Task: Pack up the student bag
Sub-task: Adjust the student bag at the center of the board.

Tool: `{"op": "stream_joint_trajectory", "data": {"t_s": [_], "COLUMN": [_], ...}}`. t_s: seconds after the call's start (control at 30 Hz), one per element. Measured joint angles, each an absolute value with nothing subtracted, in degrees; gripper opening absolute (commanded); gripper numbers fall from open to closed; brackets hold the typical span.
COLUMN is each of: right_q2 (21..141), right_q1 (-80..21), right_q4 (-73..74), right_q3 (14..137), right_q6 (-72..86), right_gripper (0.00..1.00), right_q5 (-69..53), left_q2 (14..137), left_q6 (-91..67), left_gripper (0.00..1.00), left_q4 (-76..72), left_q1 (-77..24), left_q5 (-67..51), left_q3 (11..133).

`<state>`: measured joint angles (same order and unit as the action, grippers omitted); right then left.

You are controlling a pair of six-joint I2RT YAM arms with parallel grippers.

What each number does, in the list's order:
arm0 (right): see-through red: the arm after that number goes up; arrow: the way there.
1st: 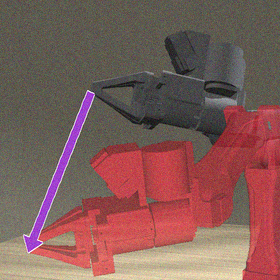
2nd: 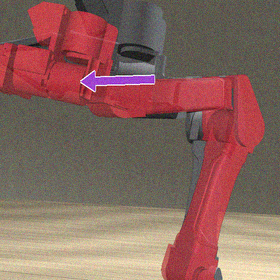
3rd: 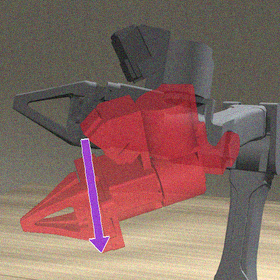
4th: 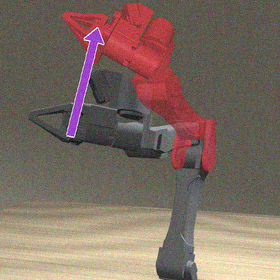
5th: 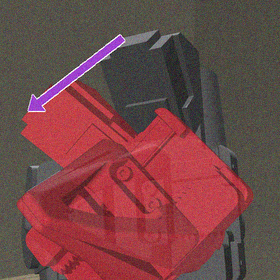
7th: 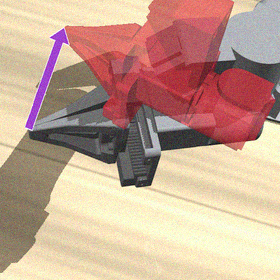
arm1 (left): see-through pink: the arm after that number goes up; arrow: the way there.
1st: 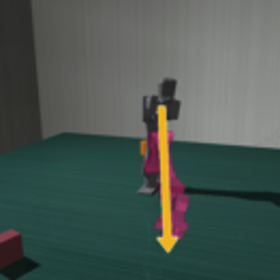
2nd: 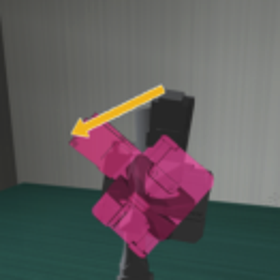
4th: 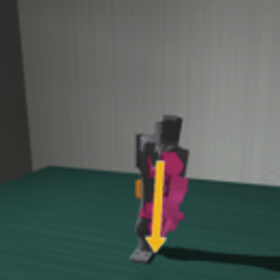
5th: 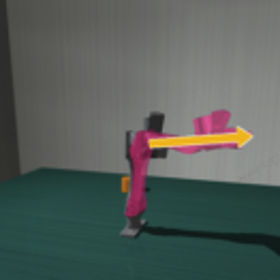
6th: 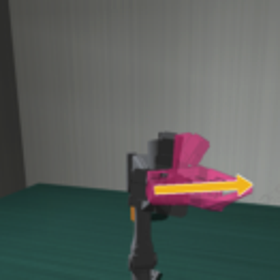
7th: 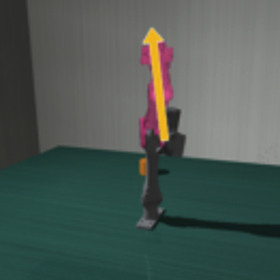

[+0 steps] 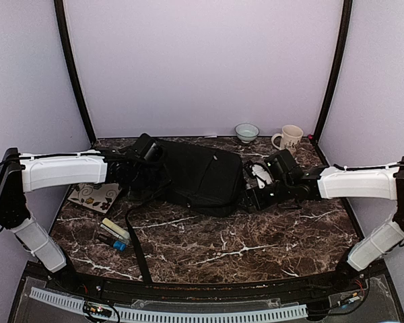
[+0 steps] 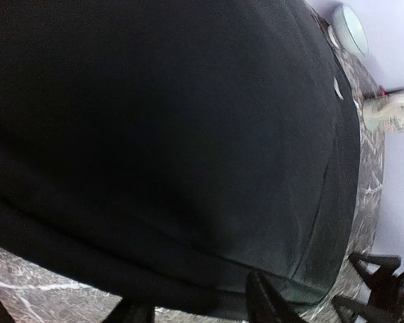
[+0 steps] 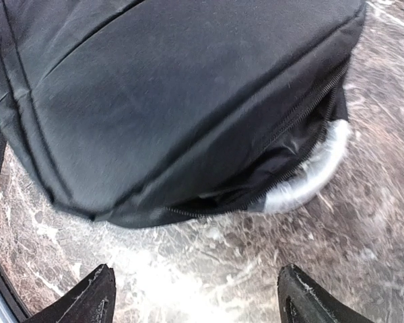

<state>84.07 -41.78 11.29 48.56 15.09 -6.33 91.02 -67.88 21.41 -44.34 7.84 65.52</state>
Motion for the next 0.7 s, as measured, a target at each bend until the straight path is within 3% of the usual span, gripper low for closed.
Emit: {"op": "stream_joint_trajectory", "data": {"t_s": [0.37,0.5,0.7], "right_q2": [74.04,71.09,68.60], "right_q1": [-41.76,-41.76,-41.76], "right_q4": [14.48,14.87,16.36], "right_q3": [45.82,44.56,42.41], "right_q6": [17.69,19.35,21.52], "right_gripper": [0.84,0.85,0.85], "right_q5": [-2.81,-2.13,-1.26], "left_q2": [88.14,86.17,86.26], "left_q6": [-13.80,2.55,24.34], "left_gripper": [0.54,0.53,0.57], "left_q4": [20.99,18.70,24.05], "left_q1": [-44.82,-44.62,-44.40], "left_q5": [5.15,-0.73,-10.74], "left_q3": [70.43,69.47,69.38]}}
